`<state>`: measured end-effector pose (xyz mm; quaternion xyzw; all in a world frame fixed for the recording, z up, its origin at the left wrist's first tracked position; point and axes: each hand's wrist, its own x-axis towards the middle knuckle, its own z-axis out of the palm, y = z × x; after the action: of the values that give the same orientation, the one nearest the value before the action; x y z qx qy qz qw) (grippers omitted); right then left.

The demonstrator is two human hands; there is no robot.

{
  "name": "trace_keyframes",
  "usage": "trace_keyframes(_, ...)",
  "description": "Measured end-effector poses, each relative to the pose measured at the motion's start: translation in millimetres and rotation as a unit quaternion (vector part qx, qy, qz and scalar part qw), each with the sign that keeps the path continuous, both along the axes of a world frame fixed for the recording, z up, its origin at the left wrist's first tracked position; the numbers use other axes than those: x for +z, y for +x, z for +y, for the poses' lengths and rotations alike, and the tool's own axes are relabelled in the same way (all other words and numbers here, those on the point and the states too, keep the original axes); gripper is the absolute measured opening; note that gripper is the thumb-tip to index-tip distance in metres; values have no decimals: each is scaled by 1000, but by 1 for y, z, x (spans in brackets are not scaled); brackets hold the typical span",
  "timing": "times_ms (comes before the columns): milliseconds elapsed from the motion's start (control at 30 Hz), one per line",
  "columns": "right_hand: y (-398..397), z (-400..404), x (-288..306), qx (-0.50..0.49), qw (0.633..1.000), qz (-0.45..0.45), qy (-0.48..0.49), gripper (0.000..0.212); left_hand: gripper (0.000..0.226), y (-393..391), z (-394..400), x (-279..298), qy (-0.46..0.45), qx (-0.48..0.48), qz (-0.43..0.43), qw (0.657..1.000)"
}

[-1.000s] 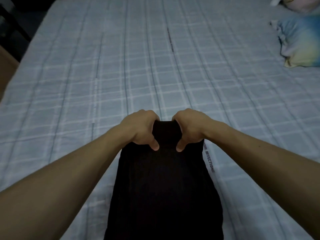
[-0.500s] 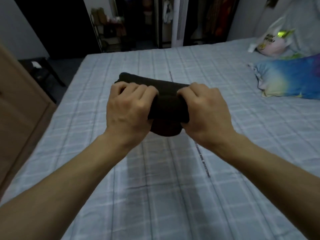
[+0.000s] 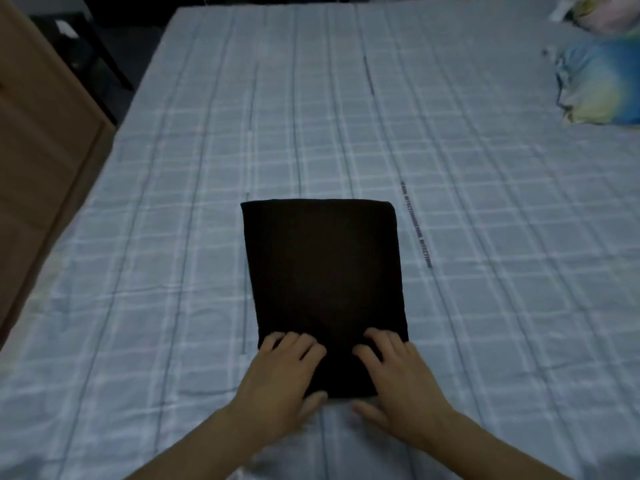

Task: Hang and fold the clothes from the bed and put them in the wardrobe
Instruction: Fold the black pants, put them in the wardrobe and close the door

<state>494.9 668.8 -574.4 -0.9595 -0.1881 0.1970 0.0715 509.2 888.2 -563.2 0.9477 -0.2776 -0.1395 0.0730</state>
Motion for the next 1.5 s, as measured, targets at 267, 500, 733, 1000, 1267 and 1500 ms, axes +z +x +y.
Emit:
trace_keyframes(267,69,16,21,-62,976,-189,89,58,60,72,-7,18,-100,178,-111,973)
trace_keyframes(500,133,31,-12,-97,982,-159,41,64,62,133,-23,-17,-23,190,-106,976)
trace_keyframes(733,134,18,-79,-128,977,-167,24,62,66,133,-16,-93,-24,234,-66,970)
trace_keyframes(1000,142,9,-64,-133,982,-108,77,67,80,137,-5,-84,-86,272,-8,959)
trace_keyframes(1267,122,8,-57,-202,974,-60,87,73,98,118,7,-73,-128,359,85,921)
trace_keyframes(1500,129,-2,-52,-196,962,0,189,82,104,116,0,-70,-217,360,95,902)
